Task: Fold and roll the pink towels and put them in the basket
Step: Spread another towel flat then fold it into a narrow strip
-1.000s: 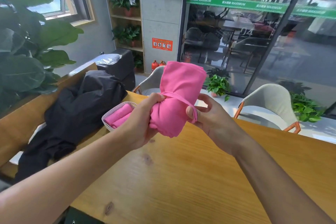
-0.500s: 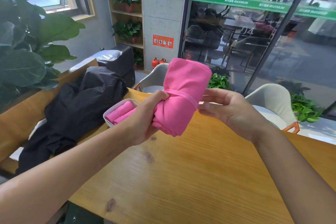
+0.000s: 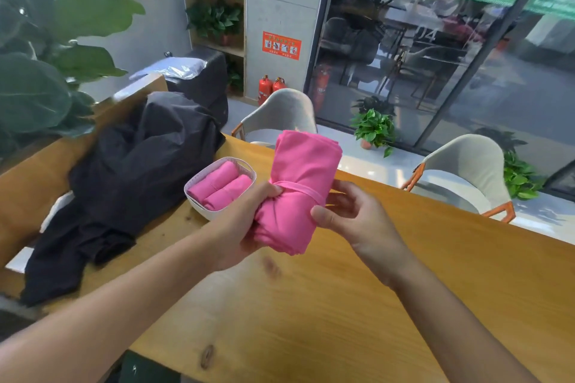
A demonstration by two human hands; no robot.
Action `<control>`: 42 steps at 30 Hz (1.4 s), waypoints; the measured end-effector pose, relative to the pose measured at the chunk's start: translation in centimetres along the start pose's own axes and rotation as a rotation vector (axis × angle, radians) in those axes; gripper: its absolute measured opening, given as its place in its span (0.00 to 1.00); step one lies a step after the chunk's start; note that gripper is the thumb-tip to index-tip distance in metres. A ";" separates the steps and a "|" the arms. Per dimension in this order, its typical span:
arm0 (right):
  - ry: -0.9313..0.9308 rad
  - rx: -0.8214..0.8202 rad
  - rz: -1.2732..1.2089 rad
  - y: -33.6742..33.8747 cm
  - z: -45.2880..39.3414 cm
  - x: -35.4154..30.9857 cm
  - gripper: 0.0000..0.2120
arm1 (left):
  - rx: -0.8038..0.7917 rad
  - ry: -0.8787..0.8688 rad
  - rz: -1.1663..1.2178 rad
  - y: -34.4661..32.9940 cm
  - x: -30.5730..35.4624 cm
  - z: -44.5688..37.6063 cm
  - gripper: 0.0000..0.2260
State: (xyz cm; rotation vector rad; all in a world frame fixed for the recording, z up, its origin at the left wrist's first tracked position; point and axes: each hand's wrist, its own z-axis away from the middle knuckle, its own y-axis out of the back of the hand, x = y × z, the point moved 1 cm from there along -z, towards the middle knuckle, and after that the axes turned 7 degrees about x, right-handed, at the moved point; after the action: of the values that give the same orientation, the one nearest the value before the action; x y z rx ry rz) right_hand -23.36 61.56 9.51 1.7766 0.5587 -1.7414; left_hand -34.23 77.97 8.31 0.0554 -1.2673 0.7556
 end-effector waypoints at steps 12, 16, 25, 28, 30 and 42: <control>-0.147 0.216 0.037 -10.8 -5.3 4.7 0.14 | -0.003 0.094 -0.077 11.2 -0.4 -5.8 0.19; -0.376 0.045 -0.078 -14.5 -7.3 5.6 0.29 | -0.118 -0.098 -0.351 13.3 0.1 -7.0 0.09; -0.533 -0.044 -0.575 -19.1 -11.8 8.8 0.22 | -0.184 0.250 0.094 17.8 -1.4 -12.3 0.16; -0.438 -0.016 -0.107 -19.7 -13.8 9.1 0.25 | -0.170 0.354 0.160 19.7 -1.8 -14.6 0.18; -0.421 0.088 0.276 -19.2 -15.3 9.5 0.32 | -0.124 0.330 0.100 21.1 -1.5 -16.8 0.21; -0.617 0.120 0.374 -17.2 -16.1 13.2 0.12 | 0.316 -0.187 -1.432 23.7 0.3 -28.6 0.31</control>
State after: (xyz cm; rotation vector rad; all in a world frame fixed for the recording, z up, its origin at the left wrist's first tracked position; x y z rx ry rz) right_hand -21.94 83.67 -5.97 1.2076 -0.1318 -1.9337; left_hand -23.00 108.65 -9.47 1.1758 -0.9371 -0.3255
